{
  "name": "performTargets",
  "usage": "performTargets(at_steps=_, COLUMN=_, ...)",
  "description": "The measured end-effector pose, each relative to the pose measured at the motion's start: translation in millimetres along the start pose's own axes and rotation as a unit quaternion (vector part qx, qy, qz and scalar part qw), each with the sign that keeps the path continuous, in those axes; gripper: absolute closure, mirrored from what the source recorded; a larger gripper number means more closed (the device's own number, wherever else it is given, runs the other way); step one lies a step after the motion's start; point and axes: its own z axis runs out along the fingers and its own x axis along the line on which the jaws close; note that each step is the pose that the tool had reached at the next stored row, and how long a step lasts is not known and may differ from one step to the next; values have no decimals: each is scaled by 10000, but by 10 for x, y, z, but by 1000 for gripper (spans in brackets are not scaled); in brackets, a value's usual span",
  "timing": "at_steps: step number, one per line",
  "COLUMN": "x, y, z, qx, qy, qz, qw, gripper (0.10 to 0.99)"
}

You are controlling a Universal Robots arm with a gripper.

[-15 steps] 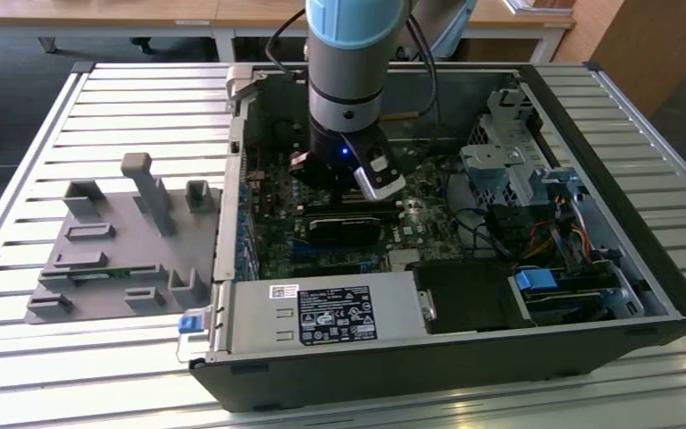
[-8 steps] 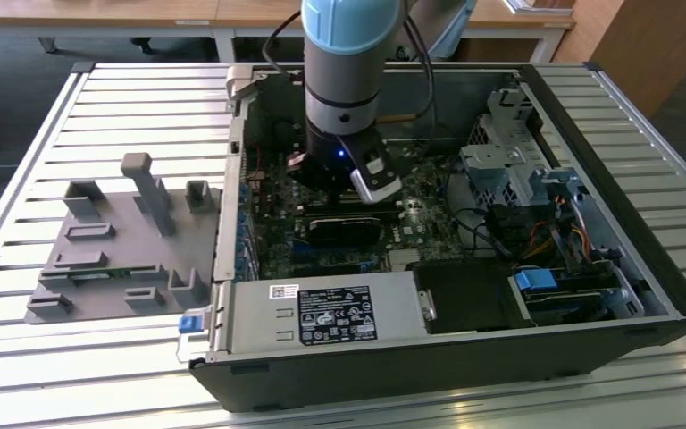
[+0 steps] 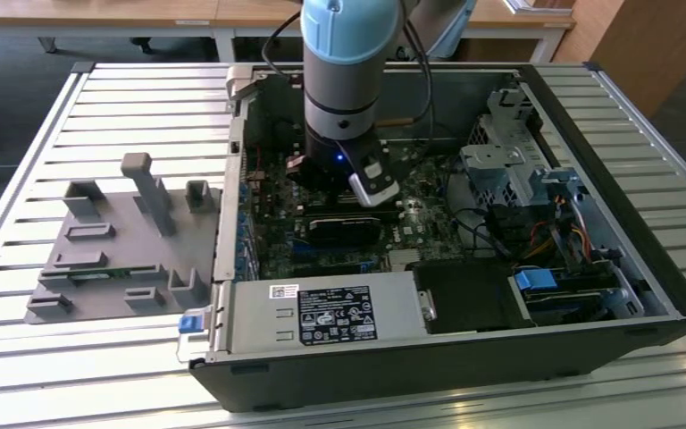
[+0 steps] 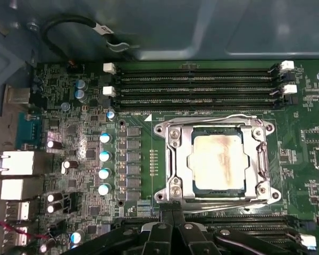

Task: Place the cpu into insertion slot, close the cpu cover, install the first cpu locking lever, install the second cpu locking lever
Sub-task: 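Install the second cpu locking lever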

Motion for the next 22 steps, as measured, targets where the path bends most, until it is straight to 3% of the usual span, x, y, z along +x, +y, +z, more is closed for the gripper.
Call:
performTargets(at_steps=7, x=16, y=-7, z=33, qx=-167, qy=7, qz=-1, qw=9999, gripper=980)
performTargets(at_steps=18, x=57, y=-17, z=83, qx=-319, qy=12, qz=0, qw=9995, gripper=980)
performTargets(at_steps=22, x=59, y=-16, z=81, qx=-322, qy=11, qz=0, qw=9995, gripper=980)
